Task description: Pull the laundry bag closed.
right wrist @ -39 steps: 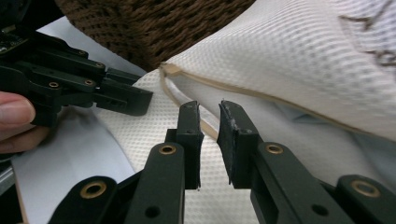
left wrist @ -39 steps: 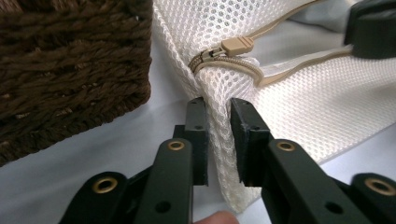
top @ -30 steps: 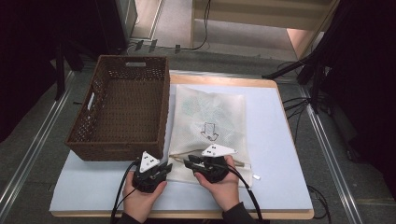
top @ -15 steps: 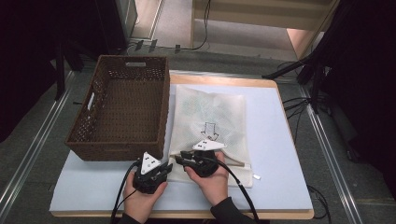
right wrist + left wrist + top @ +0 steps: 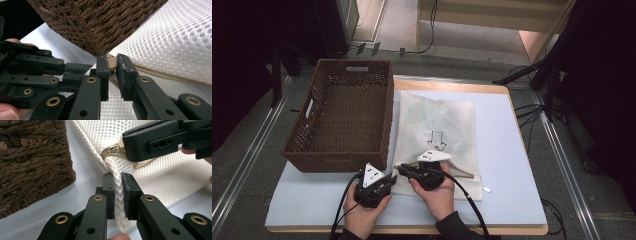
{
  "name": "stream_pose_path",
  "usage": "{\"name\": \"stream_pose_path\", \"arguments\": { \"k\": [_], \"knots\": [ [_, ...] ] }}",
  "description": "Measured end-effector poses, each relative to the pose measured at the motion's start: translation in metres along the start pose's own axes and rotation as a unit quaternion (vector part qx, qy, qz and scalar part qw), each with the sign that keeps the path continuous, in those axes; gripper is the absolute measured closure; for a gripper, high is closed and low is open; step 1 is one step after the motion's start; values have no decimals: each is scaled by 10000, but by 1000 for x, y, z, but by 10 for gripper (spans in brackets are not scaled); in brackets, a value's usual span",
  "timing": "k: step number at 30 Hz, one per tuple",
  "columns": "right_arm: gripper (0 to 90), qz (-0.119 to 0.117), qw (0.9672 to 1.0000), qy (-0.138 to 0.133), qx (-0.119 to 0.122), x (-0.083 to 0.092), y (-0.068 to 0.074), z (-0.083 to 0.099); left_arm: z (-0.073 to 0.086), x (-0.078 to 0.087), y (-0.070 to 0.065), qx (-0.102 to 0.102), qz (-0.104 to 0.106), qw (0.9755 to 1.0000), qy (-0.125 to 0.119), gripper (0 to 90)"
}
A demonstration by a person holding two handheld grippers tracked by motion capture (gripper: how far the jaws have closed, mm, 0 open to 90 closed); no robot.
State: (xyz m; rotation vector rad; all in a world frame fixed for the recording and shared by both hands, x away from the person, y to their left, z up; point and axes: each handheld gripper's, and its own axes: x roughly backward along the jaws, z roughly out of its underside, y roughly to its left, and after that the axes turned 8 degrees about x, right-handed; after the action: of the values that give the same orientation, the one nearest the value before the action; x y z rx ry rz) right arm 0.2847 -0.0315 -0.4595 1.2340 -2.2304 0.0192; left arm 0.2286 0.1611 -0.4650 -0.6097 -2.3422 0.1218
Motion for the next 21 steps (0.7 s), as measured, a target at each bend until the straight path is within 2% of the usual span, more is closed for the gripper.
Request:
{"name": "stream_pose_path", "arguments": {
  "k": [3, 7, 9, 11, 17, 20, 21],
  "knots": [
    [820, -13, 10000, 15, 72, 0, 1, 1, -1, 0, 3, 126, 61, 9999, -18, 777],
    [821, 10, 9999, -5, 142, 1, 2, 3, -2, 0, 6, 208, -23, 9997, -85, 623],
    [822, 3, 9999, -25, 151, 2, 2, 4, -3, -2, 8, 255, -20, 9997, -32, 579],
    [822, -9, 9998, -64, 186, 4, 1, 4, -3, -5, 8, 279, -37, 9996, 6, 577],
    [822, -26, 9996, -83, 271, 8, 1, 5, -5, -10, 9, 306, 165, 9994, 68, 622],
    [822, -14, 9994, -96, 346, 8, 1, 5, -5, -10, 9, 279, 275, 9992, 18, 709],
    [873, -4, 9993, -93, 358, 7, 1, 5, -5, -9, 9, 255, 275, 9993, 7, 744]
  ]
}}
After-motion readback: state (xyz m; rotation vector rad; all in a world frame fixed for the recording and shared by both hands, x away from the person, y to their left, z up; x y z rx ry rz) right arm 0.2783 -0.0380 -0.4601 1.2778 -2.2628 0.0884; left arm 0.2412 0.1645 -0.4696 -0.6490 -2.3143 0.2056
